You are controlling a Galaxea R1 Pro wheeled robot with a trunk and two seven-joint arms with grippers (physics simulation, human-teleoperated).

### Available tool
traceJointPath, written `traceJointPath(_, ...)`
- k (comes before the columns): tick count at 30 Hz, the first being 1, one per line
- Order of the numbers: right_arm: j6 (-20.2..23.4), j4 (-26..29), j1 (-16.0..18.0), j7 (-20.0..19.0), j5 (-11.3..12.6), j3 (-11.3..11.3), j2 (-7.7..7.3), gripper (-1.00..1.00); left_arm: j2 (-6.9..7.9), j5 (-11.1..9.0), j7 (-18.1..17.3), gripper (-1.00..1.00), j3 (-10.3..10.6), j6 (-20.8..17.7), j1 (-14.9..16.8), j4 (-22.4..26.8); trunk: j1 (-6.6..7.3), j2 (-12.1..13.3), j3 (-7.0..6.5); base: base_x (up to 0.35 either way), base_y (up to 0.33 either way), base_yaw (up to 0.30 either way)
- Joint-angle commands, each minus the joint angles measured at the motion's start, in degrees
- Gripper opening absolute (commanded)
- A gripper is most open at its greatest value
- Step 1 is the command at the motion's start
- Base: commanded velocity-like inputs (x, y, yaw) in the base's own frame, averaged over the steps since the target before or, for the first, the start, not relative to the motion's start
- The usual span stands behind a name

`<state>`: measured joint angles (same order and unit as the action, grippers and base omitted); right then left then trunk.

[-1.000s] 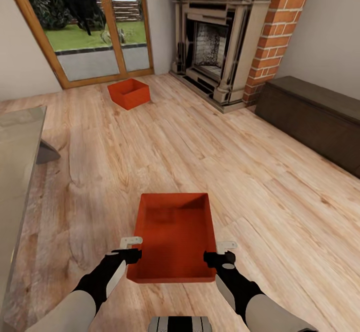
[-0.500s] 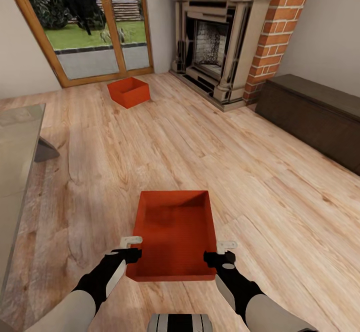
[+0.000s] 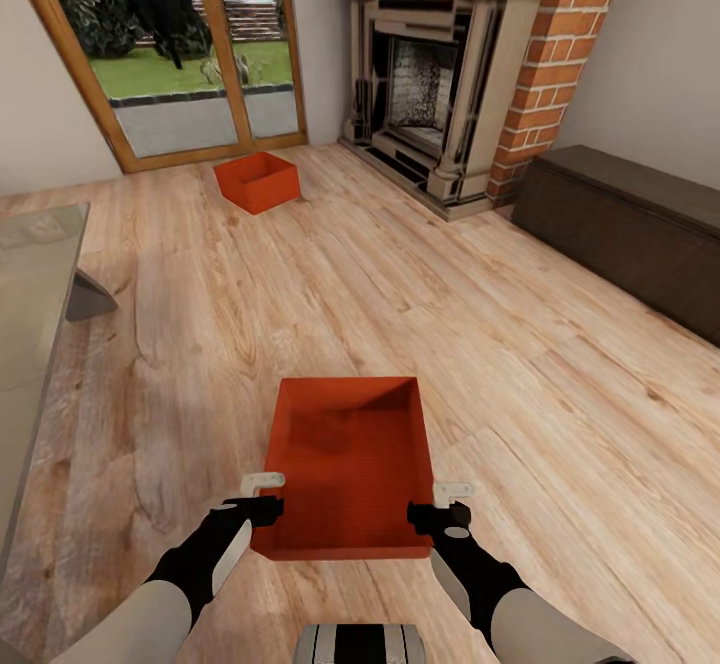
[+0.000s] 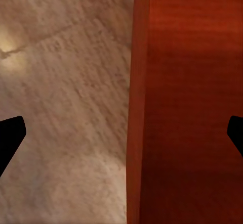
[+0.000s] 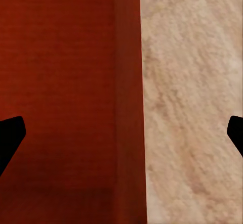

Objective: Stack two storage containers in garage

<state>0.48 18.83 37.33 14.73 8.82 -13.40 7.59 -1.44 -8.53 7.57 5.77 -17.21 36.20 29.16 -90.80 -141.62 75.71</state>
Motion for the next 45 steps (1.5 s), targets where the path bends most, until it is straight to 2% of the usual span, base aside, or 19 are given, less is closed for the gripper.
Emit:
traceJointPath(1,0.1,0.0,0.0,0.4,0.6,-0.5,-0.03,1.0,0.05,-0.6,0.5,1.0,0.4,-0.3,0.0,0.1,0.01,0.0,0.04,0.0,0.0,0.0)
traceJointPath(25,0.1,0.0,0.0,1.0,0.6,-0.6,0.08,1.0,-0.05,-0.7,0.6,1.0,0.3,-0.3,0.0,0.2,0.01,0.0,0.04,0.0,0.0,0.0)
traceJointPath(26,0.1,0.0,0.0,1.0,0.6,-0.5,0.07,-1.0,-0.05,-0.7,0.6,-1.0,0.3,-0.3,0.0,0.1,0.01,0.0,0.04,0.0,0.0,0.0)
traceJointPath(45,0.1,0.0,0.0,1.0,0.6,-0.6,0.05,-1.0,-0.08,-0.8,0.6,-1.0,0.1,-0.3,0.0,0.1,0.23,0.4,-0.14,0.0,0.0,0.0)
